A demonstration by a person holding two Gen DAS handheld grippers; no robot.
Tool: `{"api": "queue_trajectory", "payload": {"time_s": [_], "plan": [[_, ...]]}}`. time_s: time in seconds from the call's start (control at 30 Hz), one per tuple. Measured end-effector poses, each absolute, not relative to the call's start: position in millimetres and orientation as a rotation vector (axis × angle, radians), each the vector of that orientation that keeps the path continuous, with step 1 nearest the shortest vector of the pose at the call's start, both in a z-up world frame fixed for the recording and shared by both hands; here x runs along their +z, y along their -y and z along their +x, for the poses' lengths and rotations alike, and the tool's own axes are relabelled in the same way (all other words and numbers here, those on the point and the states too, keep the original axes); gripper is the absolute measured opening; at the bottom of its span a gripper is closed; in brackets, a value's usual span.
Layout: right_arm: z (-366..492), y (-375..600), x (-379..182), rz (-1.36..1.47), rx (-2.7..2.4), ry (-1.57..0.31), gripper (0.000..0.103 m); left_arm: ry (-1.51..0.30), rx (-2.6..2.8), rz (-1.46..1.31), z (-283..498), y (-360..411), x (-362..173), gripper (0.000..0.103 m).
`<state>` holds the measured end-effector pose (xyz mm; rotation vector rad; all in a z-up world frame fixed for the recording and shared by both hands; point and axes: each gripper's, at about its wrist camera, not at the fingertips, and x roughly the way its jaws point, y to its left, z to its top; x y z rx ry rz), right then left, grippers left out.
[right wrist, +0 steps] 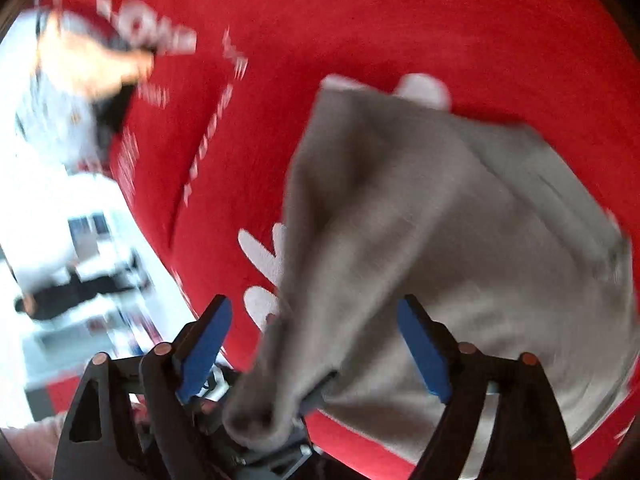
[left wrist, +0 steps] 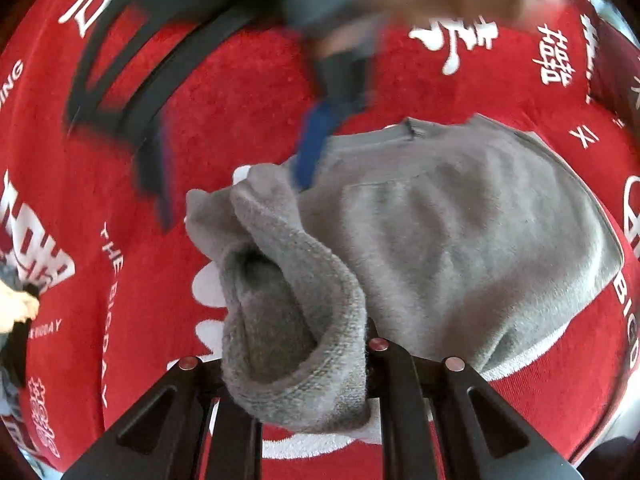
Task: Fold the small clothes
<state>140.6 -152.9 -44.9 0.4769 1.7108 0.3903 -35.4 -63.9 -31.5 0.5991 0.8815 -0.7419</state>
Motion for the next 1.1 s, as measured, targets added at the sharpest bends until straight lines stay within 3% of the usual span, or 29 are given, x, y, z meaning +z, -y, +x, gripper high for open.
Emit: {"api": "queue_trajectory", "payload": {"time_s": [0.07,0.27,0.33,0.37,0.57,0.83,1.0,1.1], "plan": [[159,134,-59,0.396,0.381,-1.791,0.095,-0.877,-0.744,0.599,-35,64,-32,0.016],[176,98,-90,0.14,0.308,-1.915,0.094,-0.873,-0.744,0.593,-35,60,-28,0.016],[176,102,-93,0.112,0.262,-1.899,0.059,-0.878,-0.742,0.594,-35,62,-27,0.016],[175,110,-90,0.127,0.234,-1.876,0.018,-0.884,-0.74,0.589,-35,61,-27,0.016],[143,173,-42,0.405,0.295,-1.642,0.015,-0.857,-0.789,0.554,-37,71,4,0.016],[49,291,31,0.673,0.313,-1.25,0.015,-0.768,-0.975,0.533,-90,148,60,0.016],[-20,373,33,0.808,0.211,-1.133,0.015,-0.756,-1.082,0.573,-130,208,55,0.016],[-62,406,7,0.871,0.125,-1.121,0.015,-0.786,-1.132,0.62,-158,240,36,0.016]]}}
